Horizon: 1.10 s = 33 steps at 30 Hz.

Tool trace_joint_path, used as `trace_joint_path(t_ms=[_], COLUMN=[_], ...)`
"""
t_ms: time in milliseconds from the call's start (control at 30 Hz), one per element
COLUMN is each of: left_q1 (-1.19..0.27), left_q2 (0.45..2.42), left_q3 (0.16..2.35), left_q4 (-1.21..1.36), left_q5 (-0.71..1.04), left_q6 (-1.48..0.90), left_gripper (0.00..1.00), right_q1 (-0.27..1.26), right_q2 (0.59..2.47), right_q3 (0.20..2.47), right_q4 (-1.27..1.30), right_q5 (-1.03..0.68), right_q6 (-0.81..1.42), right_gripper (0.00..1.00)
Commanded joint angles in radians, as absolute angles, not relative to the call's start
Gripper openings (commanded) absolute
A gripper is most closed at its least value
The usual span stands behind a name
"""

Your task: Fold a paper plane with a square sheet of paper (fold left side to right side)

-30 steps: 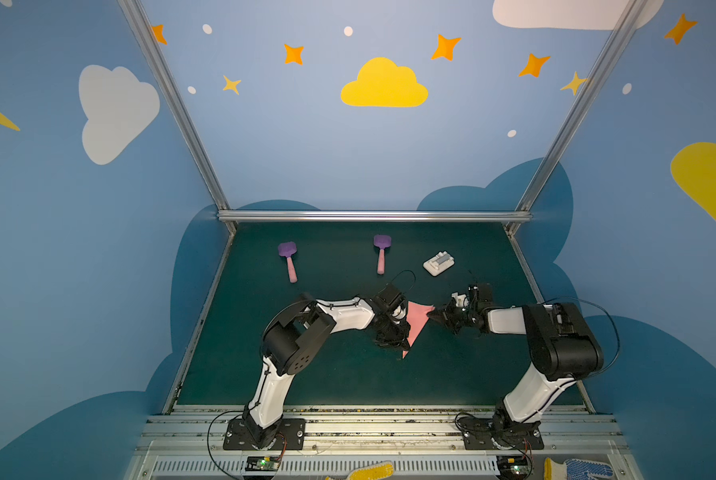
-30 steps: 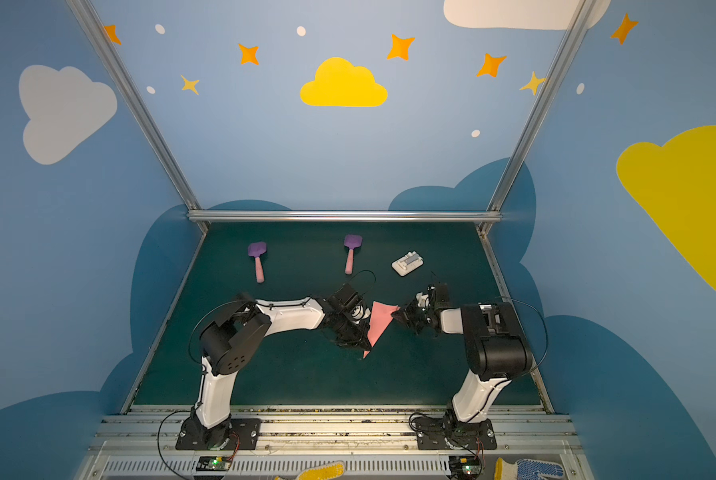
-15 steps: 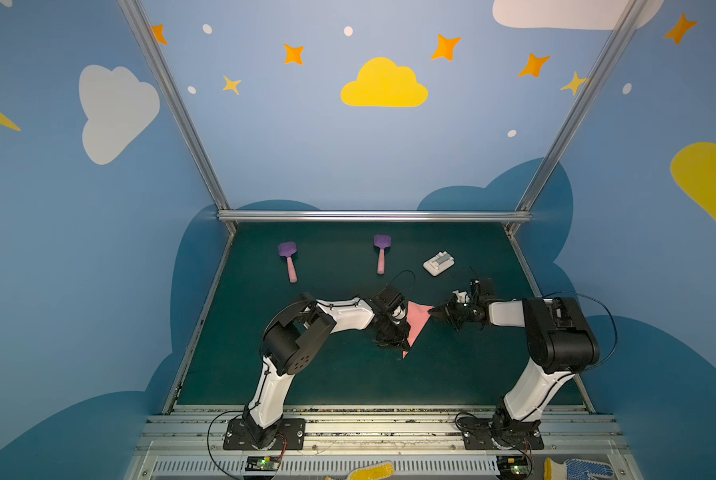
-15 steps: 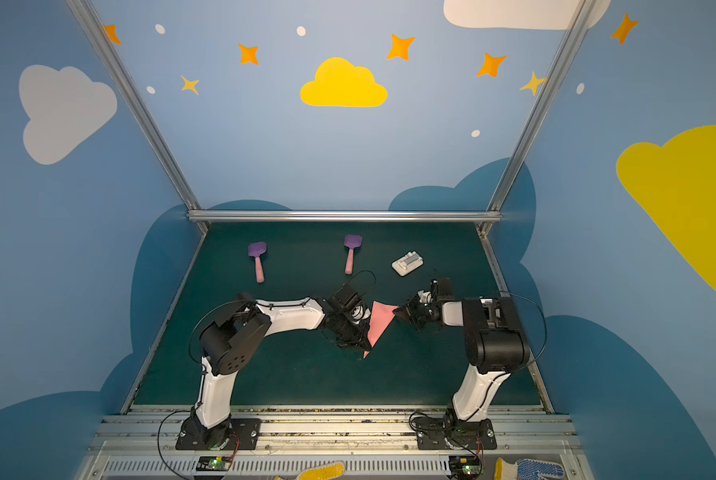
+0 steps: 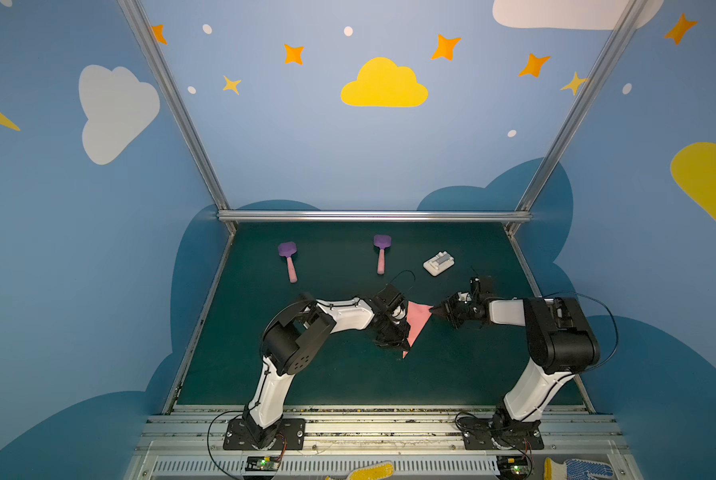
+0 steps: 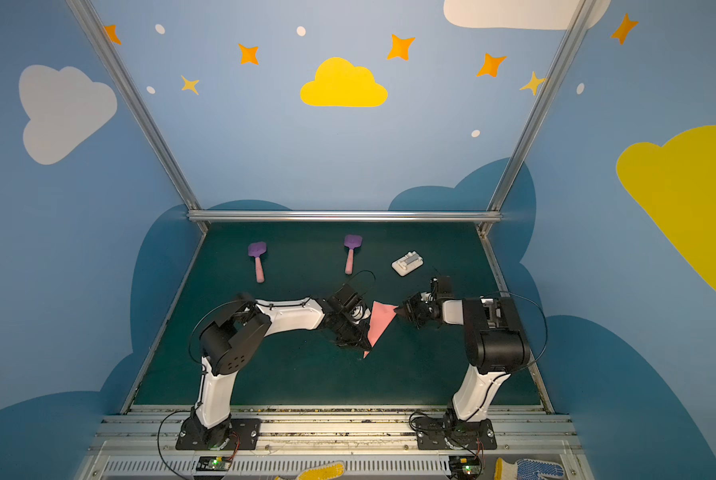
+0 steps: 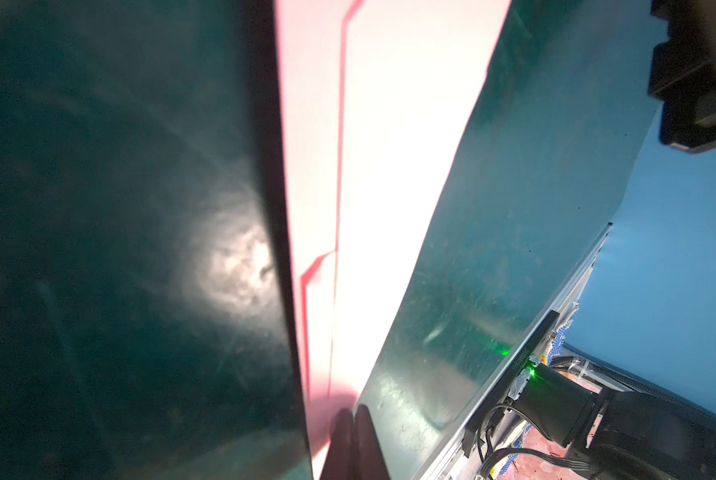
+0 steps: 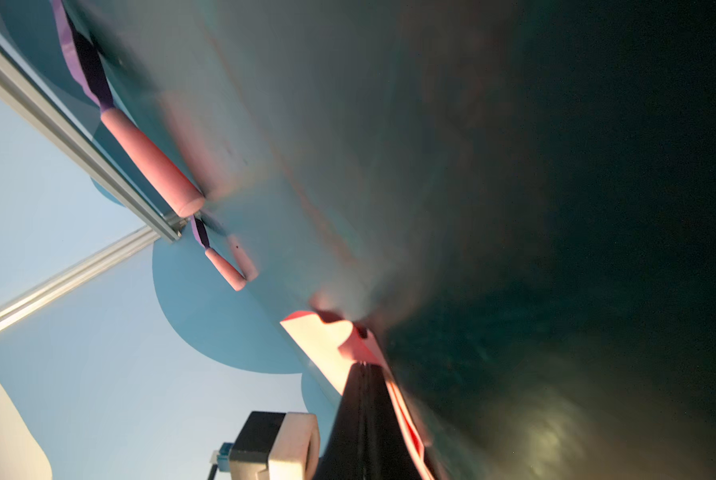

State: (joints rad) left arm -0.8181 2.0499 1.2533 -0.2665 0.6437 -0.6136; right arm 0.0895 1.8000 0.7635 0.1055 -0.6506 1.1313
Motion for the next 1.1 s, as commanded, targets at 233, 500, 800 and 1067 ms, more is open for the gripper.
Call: trace_joint_path(t_ms=[233, 500, 800, 1067], left_q1=[-0.813, -0.813, -0.811, -0.81], left_q2=[2.063, 2.06, 2.057, 2.048], left_q3=[1.221, 1.223, 1.223, 1.229], left_q4=[-0.304, -0.307, -0.317, -0.324], left_q5=[0.632, 0.625, 0.622, 0.621], left_q6=[-0.607, -0.606, -0.601, -0.595], left_gripper=[0.04, 0.03, 0.04, 0.04], right_q1=[0.111, 0.269, 0.359, 0.361], right_q2=[1.658, 1.541, 1.409, 1.292], right_q3=[0.808, 0.751, 0.651, 0.657], right_q4=[-0.02, -0.041, -0.055, -0.163], right_q5=[-0.42, -0.446, -0.369, -0.341], right_q6=[0.974, 0.917, 0.943, 0.894], right_gripper=[0.0, 0.0, 0.0, 0.0])
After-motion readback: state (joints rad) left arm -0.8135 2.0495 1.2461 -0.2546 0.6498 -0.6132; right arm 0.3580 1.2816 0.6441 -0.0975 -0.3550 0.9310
